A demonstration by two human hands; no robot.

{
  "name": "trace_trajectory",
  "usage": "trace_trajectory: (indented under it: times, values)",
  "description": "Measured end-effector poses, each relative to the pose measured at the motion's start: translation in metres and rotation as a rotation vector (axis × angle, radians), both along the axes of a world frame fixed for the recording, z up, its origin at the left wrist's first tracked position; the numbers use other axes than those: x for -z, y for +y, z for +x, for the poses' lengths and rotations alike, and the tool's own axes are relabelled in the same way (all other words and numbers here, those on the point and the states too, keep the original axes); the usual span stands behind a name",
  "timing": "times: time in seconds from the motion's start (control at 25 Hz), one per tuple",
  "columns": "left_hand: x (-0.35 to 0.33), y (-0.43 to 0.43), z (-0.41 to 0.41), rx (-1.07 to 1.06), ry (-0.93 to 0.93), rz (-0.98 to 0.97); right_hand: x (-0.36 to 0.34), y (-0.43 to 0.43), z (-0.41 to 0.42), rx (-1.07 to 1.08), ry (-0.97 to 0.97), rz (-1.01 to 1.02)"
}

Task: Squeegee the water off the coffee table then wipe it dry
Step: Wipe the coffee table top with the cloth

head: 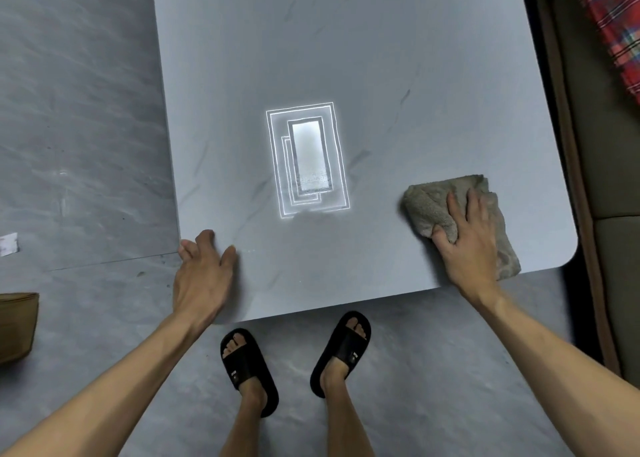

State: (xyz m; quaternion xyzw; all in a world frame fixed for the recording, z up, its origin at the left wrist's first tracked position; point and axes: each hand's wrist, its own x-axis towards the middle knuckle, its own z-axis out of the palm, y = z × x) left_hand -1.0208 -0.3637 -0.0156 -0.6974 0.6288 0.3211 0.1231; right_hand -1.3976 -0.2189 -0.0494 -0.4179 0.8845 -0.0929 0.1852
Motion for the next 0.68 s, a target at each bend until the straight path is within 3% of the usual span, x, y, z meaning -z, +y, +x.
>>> trace_trajectory:
  times: [0.2, 0.36, 0.52, 0.68]
  values:
    - [-0.009, 0.003, 0.016, -0.124, 0.139, -0.124, -0.004, -0.004, 0.057, 0.259, -0.004, 0.032]
    - [-0.008, -0.002, 0.048, -0.412, 0.406, -0.127, -0.005, -0.028, 0.136, 0.29, -0.039, 0.006]
    - [-0.002, -0.005, 0.075, -0.704, 0.688, -0.017, -0.004, -0.063, 0.233, 0.158, -0.073, -0.043]
    - [0.003, -0.003, 0.085, -0.759, 0.808, 0.045, -0.001, -0.091, 0.312, -0.157, -0.047, -0.036]
